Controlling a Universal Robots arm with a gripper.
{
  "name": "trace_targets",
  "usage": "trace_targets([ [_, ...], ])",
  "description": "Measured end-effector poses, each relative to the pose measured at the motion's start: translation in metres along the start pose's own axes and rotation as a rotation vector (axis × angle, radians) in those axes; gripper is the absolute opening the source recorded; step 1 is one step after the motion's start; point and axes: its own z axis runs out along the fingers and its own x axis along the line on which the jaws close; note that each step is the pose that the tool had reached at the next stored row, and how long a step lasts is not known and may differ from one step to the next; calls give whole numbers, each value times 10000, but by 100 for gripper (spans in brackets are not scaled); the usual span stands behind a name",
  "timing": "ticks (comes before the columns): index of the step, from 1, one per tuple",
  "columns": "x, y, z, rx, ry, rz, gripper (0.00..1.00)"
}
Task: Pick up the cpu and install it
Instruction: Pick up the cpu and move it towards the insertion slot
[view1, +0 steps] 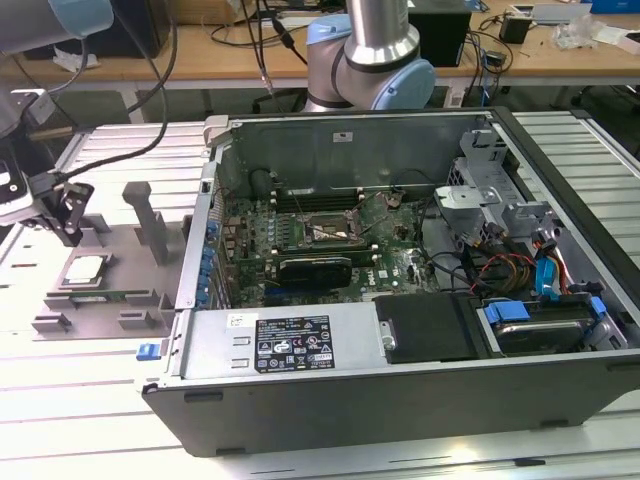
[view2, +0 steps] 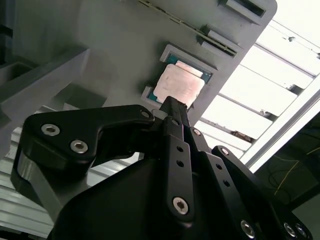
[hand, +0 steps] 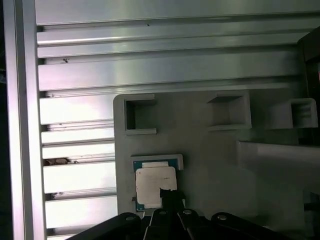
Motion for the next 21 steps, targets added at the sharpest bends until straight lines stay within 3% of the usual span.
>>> trace_targets([
  [7,13,-13,169,4,15,1,11],
  [16,98,-34,366,4,15,-2,11],
  [21,101,-34,386,4,18,-22,11],
])
